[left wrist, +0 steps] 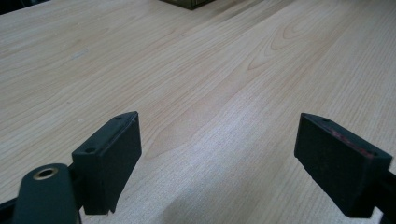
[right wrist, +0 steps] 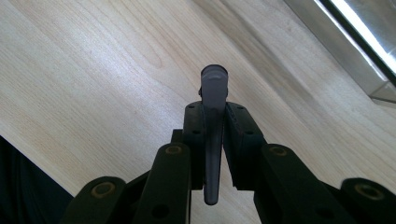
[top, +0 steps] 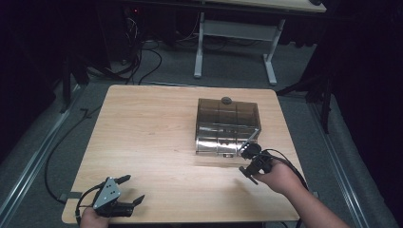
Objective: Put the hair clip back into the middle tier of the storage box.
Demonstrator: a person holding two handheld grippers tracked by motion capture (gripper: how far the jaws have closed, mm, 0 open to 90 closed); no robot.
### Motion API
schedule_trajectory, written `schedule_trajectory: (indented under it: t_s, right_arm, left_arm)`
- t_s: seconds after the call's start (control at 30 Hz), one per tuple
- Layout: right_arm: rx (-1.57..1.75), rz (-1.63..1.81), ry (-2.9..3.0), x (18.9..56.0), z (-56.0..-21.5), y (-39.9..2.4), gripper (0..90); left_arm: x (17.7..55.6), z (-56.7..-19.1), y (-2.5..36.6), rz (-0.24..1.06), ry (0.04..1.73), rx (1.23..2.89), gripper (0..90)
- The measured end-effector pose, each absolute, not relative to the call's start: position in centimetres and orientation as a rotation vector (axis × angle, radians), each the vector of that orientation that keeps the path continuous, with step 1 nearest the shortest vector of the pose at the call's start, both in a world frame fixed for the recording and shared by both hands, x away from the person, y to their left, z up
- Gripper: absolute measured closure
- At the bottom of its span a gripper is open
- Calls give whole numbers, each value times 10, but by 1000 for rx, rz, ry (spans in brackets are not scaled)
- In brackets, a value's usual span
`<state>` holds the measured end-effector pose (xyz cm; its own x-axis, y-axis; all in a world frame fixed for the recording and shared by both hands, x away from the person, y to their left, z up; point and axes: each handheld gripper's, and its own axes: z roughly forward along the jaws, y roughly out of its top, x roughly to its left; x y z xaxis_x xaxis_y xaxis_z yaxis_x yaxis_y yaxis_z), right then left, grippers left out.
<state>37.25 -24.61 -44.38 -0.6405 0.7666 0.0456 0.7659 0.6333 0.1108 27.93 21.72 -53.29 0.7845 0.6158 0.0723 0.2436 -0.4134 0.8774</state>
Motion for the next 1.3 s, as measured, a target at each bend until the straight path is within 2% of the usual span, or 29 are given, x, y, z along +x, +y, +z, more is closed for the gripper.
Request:
schedule_trajectory:
  t_s: [1.3]
  right_arm:
    - [1311,222,2824,407,-411,-226,795]
  left_arm:
    - [279,-533,218,478,642,1997,151]
